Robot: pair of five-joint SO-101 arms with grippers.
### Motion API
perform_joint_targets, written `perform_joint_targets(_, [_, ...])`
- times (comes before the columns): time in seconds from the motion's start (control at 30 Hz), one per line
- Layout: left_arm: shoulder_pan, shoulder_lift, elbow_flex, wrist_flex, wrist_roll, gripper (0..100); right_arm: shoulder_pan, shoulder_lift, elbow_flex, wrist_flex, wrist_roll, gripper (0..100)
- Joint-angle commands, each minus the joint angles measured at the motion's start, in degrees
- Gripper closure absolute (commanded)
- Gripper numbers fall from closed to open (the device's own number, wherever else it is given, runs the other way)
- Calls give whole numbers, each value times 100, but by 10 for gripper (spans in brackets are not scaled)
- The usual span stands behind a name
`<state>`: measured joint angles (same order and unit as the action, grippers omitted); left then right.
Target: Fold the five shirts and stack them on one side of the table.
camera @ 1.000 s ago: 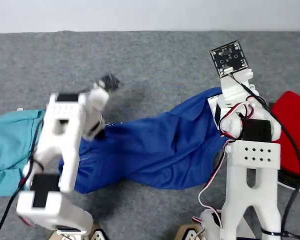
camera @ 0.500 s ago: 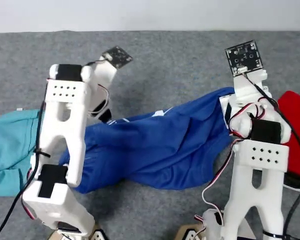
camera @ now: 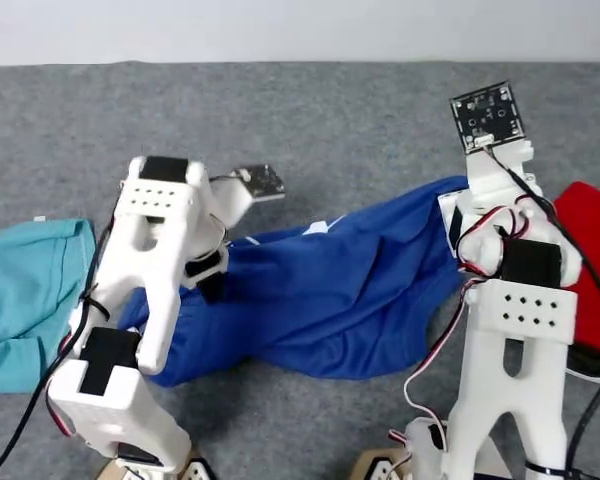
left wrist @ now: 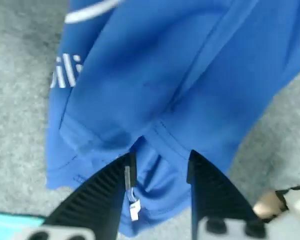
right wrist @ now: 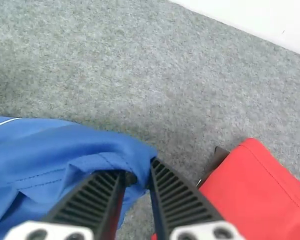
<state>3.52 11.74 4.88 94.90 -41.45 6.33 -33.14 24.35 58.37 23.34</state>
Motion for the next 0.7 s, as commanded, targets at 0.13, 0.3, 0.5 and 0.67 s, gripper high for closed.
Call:
perform_joint_targets(0.13, [-167,-26,462,-1187,-88,823,75,-92,-44,31,35,988])
perform_joint_targets(0.3, [-167,-35,435,-1538,-79,823,75,-92,-44,40,35,988])
perform_joint_targets(0.5, [-123,448,541,-1855,-79,825,48,-92,-44,40,35,988])
perform_joint_targets(0.67, [-167,914,435,-1978,-79,882,48,-84,-44,40,44,988])
